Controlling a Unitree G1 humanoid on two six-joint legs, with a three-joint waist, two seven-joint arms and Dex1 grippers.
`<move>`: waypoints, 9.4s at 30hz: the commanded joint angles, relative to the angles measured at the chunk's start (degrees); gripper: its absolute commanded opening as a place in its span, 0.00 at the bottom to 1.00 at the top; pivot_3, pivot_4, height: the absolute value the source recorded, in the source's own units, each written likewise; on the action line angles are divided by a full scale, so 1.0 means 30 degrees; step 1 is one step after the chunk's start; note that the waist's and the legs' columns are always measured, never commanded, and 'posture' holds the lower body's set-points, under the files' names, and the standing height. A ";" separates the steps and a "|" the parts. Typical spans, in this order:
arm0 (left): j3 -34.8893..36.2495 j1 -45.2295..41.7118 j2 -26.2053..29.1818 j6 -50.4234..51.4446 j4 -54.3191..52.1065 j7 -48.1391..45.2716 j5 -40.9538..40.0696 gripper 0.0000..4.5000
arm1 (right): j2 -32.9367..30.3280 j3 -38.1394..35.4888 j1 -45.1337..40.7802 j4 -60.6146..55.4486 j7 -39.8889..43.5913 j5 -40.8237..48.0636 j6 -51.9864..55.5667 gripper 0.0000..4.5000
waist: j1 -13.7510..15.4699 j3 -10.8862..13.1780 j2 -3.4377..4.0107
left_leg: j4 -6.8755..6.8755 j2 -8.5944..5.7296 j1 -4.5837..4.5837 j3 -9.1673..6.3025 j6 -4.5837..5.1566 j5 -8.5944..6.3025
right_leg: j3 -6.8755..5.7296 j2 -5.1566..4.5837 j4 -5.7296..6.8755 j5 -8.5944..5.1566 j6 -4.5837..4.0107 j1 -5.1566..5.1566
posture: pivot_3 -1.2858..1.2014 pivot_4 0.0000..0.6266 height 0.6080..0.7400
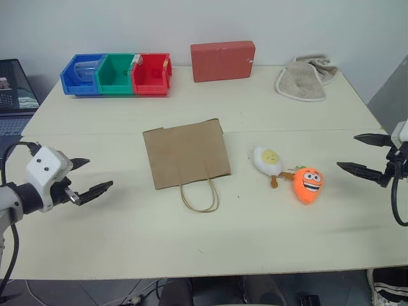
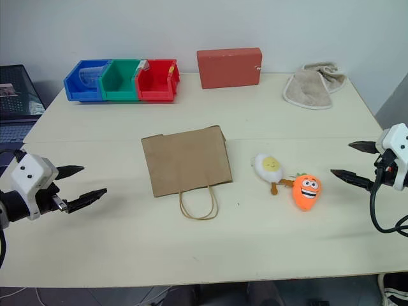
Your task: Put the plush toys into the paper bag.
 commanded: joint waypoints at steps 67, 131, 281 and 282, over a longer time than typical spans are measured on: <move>-1.0292 -1.2737 -0.6243 0.6923 -0.0861 -0.4263 -0.4825 0.00 | 0.9052 1.0315 -0.1982 -1.3137 -1.1955 0.2222 0.8639 0.12 | 0.0467 -0.0015 -0.0049 | 0.0029 -0.0002 -0.0032 -0.0096 0.0000 0.0004 | -0.0064 0.0028 0.0004 0.0000 0.0000 0.0011 | 0.52 0.24 1.00; -0.8245 -1.3993 -0.5115 0.6314 -0.2046 -0.2133 -0.5009 0.00 | 1.4507 1.0123 -0.5422 -1.1389 -1.0846 -0.2324 1.0326 0.01 | 0.0262 -0.0011 -0.0048 | -0.0001 0.0002 -0.0117 -0.0138 -0.0013 0.0009 | -0.0111 0.0023 0.0006 0.0001 -0.0004 -0.0074 | 0.52 0.24 1.00; -0.6912 -1.6564 -0.5062 0.9610 -0.1014 -0.2607 -0.7919 0.00 | 1.2398 1.3921 -0.9901 -0.3359 -0.8924 -0.8932 0.2099 0.06 | 0.0448 0.0037 -0.0116 | 0.0053 -0.0014 -0.0161 -0.0164 -0.0076 0.0046 | -0.0142 0.0005 0.0014 0.0004 -0.0005 -0.0090 | 0.52 0.24 1.00; -0.6906 -1.6569 -0.5060 0.9617 -0.1001 -0.2582 -0.7939 0.00 | 1.2677 1.3985 -1.0005 -0.3200 -0.9053 -0.9174 0.2103 0.12 | 0.0447 0.0037 -0.0116 | 0.0053 -0.0014 -0.0161 -0.0163 -0.0077 0.0047 | -0.0141 0.0006 0.0015 0.0004 -0.0005 -0.0093 | 0.52 0.24 1.00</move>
